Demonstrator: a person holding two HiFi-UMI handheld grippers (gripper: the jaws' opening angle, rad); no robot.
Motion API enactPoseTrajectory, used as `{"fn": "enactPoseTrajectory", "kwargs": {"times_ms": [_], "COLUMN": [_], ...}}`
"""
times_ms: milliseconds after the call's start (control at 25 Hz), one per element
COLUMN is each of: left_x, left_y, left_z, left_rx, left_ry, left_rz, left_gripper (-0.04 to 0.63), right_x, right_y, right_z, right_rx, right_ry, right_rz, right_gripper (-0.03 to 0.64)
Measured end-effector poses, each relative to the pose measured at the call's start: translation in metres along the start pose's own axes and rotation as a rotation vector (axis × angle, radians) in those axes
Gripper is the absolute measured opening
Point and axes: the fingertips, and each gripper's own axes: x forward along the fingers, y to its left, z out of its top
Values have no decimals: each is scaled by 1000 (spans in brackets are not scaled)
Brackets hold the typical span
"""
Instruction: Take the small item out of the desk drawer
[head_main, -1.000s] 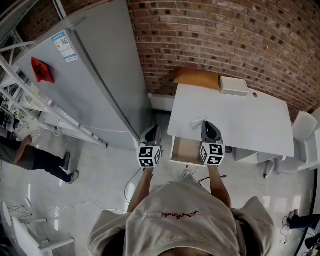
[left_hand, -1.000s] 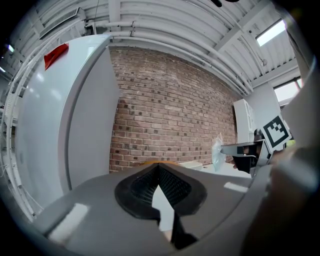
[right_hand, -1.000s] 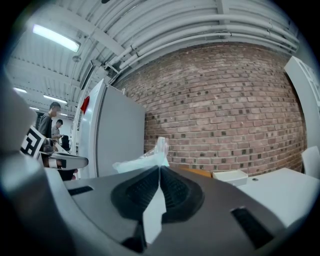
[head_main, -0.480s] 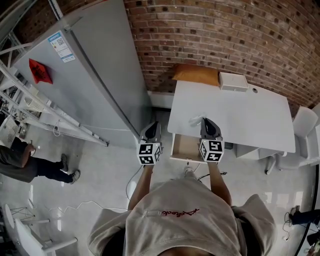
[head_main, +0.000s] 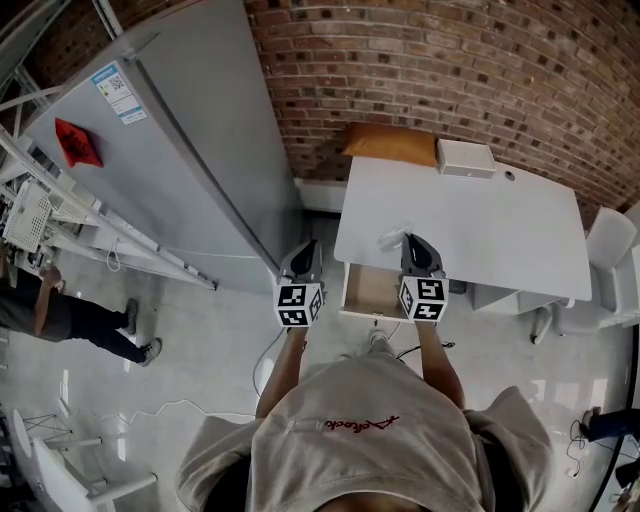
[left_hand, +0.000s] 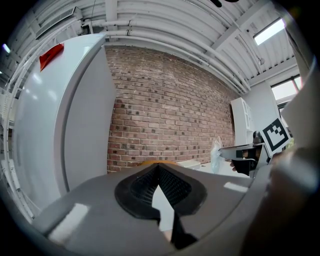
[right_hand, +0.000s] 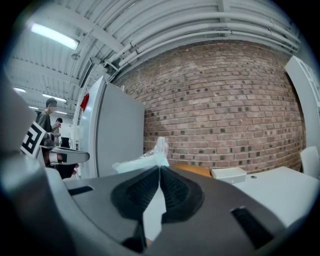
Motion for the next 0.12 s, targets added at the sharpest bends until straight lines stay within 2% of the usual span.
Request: {"fn": "enactPoseTrajectory", "kwargs": {"times_ms": [120], "left_x": [1], "left_y": [-3], "left_z": [0], "left_rx": [6], "left_ry": [2], "left_rz": [-2], "left_gripper": [9], "right_x": [-1], "right_y": [-3], "right_z": [-2], "right_rx": [0], "right_ry": [3], "right_rz": [-1], "right_gripper": [17]}}
